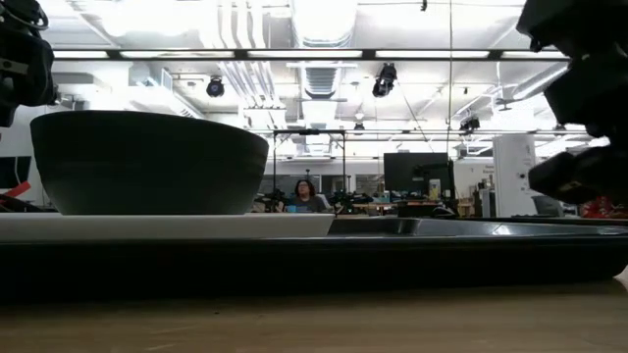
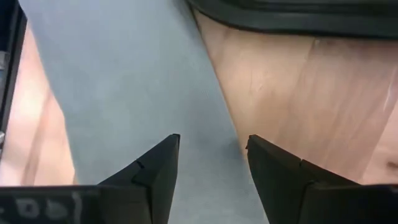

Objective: Set up tray
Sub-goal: Put the table gray napkin on the serving tray

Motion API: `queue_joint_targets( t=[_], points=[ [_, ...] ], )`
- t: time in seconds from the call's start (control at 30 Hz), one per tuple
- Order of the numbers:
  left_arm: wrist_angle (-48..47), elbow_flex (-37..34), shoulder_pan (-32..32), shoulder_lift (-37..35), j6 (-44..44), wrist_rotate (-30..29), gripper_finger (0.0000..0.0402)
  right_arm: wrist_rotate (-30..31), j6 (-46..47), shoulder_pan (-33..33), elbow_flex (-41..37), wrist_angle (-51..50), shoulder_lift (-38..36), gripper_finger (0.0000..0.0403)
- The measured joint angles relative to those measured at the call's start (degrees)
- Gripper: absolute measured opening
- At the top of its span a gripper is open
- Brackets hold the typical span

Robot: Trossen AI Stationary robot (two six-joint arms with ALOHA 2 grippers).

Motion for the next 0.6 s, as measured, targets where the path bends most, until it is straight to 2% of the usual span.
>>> queue_joint_targets(
  t=[0.33,0.6],
  points=[
    [0.00,0.01,0.00,-0.01,0.02,0.01,0.0098,-1.93,3.47,0.18,-3.96,5.22,1.37,0.0163],
    [0.00,0.01,0.02,-0.01,0.01,-0.02,0.0098,-2.87,2.85,0.19,-2.82,7.41,6.16,0.0107]
  ],
)
